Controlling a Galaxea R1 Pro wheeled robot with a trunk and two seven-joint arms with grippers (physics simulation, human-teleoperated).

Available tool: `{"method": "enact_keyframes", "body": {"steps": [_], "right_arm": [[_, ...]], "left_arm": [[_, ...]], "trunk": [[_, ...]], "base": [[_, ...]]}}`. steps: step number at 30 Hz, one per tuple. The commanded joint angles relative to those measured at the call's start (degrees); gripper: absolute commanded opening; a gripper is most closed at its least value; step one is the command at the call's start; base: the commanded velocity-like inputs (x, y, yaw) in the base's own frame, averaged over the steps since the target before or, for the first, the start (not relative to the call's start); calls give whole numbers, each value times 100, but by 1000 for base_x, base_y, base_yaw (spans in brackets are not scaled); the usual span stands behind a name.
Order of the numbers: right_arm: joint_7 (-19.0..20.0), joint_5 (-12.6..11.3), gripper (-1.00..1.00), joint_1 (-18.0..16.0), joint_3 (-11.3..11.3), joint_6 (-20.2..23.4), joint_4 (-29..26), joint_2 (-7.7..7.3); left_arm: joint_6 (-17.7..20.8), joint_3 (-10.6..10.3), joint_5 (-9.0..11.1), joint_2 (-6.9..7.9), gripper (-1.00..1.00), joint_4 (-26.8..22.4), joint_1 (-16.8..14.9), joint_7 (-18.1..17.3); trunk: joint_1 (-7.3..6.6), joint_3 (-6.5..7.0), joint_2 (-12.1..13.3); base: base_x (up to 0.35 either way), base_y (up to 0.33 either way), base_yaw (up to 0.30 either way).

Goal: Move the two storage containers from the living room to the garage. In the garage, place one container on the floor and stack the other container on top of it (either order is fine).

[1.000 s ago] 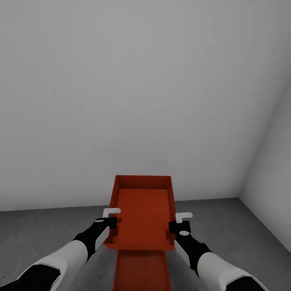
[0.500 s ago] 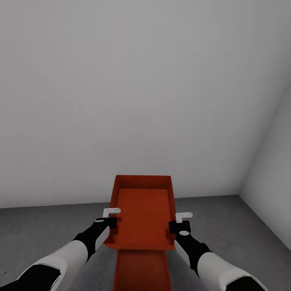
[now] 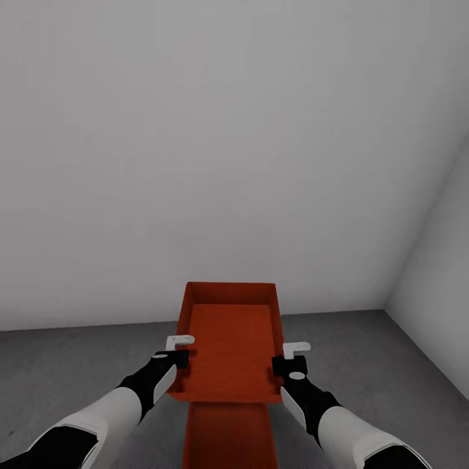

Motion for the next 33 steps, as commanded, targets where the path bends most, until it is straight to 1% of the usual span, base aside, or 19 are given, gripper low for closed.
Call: {"method": "enact_keyframes", "body": {"steps": [1,33], "right_arm": [[-194,-104,-100,-3,-119,-34,45,-51],[-194,-104,-100,-3,-119,-34,43,-51]], "left_arm": [[-396,167,-101,123,-100,-29,-6,65],[-403,161,-106,119,-100,6,-6,65]], "trunk": [[0,-16,-5],[0,-308,-5]], "base": [[0,0,0],[0,0,0]]}}
